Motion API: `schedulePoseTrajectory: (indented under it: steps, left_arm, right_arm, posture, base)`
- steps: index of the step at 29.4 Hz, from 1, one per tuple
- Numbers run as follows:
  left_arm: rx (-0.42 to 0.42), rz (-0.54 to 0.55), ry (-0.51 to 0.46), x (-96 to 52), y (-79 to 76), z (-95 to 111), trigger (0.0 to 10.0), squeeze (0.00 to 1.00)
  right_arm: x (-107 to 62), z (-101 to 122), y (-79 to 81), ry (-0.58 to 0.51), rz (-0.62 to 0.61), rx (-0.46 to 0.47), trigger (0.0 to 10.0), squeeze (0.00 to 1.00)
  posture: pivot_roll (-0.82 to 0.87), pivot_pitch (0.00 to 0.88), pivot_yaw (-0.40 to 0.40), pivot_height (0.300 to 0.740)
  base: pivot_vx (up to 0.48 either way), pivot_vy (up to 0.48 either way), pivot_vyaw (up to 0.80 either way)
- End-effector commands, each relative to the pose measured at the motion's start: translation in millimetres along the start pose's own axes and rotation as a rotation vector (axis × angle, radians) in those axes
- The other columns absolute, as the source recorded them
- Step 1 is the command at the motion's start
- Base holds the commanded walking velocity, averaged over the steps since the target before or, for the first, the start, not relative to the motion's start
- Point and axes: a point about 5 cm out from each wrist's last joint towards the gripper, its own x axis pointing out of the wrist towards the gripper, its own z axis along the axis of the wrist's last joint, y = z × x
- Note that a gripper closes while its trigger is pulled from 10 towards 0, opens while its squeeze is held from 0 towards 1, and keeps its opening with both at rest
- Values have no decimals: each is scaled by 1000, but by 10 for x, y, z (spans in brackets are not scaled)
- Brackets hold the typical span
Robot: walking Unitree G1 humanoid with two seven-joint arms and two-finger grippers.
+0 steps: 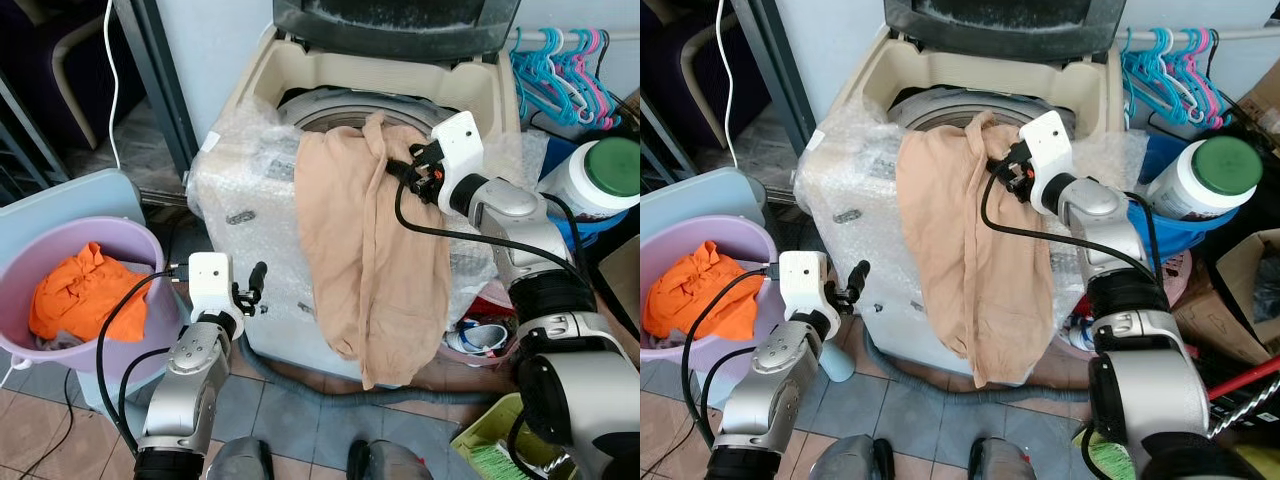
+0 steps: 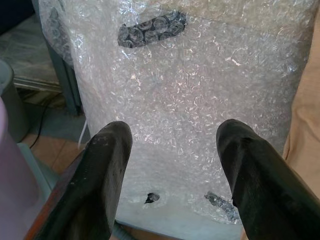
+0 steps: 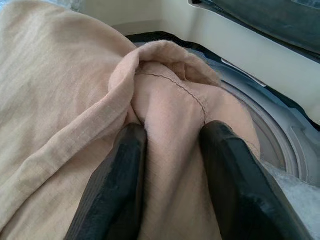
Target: Clothes washing
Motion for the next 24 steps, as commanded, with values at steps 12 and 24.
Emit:
schedulePoseTrajectory:
  steps: [12,24]
  left_arm:
    - [-7,7,10,31,-19,-17,10000,0]
    - [-10,24,-3,52,-14,-1,10000,0]
  right_arm:
    - [136,376,-80,-77,54,71,0,0]
    - [8,1724,-489,-526,-360,36,0,0]
  posture:
    - [-48,70,-5,740]
    - [-35,65,-16,740]
  base:
    - [0,0,0]
    - [0,0,0]
